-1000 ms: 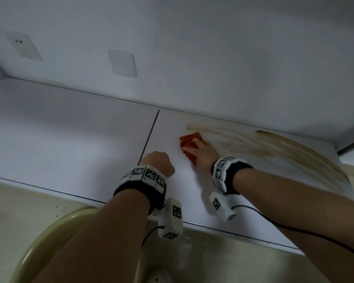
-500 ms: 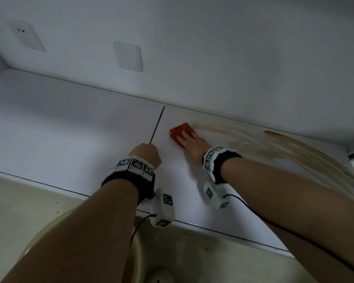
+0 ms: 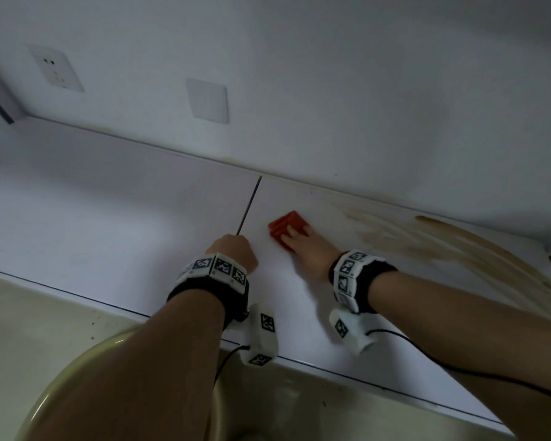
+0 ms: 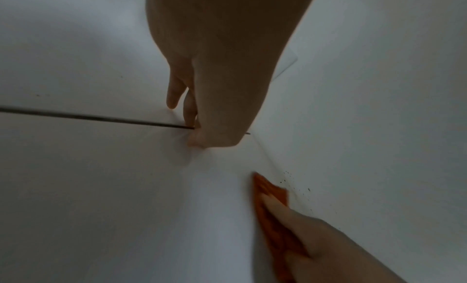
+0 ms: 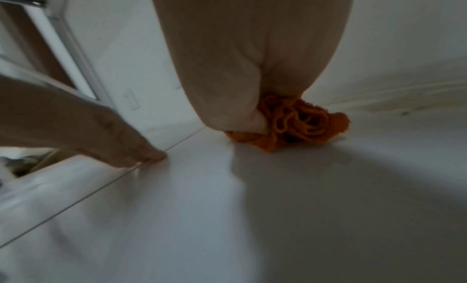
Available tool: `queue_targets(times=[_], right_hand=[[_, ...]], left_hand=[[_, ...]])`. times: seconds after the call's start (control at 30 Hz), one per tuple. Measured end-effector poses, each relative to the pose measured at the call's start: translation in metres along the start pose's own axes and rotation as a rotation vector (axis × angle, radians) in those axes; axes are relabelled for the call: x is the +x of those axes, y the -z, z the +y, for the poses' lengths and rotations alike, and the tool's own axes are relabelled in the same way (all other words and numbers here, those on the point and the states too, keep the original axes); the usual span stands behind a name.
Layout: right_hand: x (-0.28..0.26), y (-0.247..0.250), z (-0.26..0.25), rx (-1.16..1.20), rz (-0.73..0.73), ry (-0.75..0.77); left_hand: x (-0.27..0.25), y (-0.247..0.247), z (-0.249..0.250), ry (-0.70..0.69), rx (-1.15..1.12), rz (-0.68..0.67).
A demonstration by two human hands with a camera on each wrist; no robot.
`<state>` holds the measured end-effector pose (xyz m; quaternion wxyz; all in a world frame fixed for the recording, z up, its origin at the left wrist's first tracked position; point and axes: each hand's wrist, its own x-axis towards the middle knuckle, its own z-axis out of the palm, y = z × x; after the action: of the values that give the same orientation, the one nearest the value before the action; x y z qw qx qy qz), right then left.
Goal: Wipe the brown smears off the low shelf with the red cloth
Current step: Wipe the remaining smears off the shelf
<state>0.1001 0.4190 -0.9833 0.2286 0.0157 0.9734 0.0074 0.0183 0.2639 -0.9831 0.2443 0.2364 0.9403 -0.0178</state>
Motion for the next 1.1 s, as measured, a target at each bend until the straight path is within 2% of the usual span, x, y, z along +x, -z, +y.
queue_targets(times=[0.13, 0.27, 0.4, 0.53, 0.67, 0.77, 0.87, 0.93, 1.03, 1.1], right_hand=[[0.031, 0.015, -0.006, -0.019, -0.026, -0.006], [0.056, 0.027, 0.008, 0.047, -0.051, -0.072], [0.071, 0.036, 0.027, 0.096, -0.003, -0.099], [0.07, 0.031, 0.068, 0.195, 0.086, -0.169], [0.052, 0.017, 0.096, 0.203, 0.103, -0.278], [0.046, 0.01, 0.098, 0.176, 0.115, -0.371], [0.047, 0.022, 0.081, 0.211, 0.094, -0.428], [0.052, 0.032, 0.065, 0.227, 0.082, -0.394], [0.066, 0.044, 0.036, 0.201, 0.119, -0.21], [0.075, 0.049, 0.013, 0.15, 0.077, -0.087]], left_hand=[[0.002, 0.0, -0.001, -0.012, 0.014, -0.011], [0.007, 0.002, -0.003, -0.025, -0.001, -0.027], [0.011, 0.003, -0.006, -0.021, -0.003, -0.03], [0.014, 0.002, -0.006, -0.022, -0.001, -0.018], [0.018, 0.004, -0.01, -0.035, -0.006, -0.044], [0.018, 0.003, -0.011, -0.053, 0.024, -0.071], [0.019, 0.001, -0.012, -0.078, 0.044, -0.062], [0.02, 0.002, -0.012, -0.086, 0.044, -0.052], [0.022, 0.006, -0.011, -0.102, 0.065, -0.052], [0.022, 0.009, -0.011, -0.102, 0.076, -0.054]])
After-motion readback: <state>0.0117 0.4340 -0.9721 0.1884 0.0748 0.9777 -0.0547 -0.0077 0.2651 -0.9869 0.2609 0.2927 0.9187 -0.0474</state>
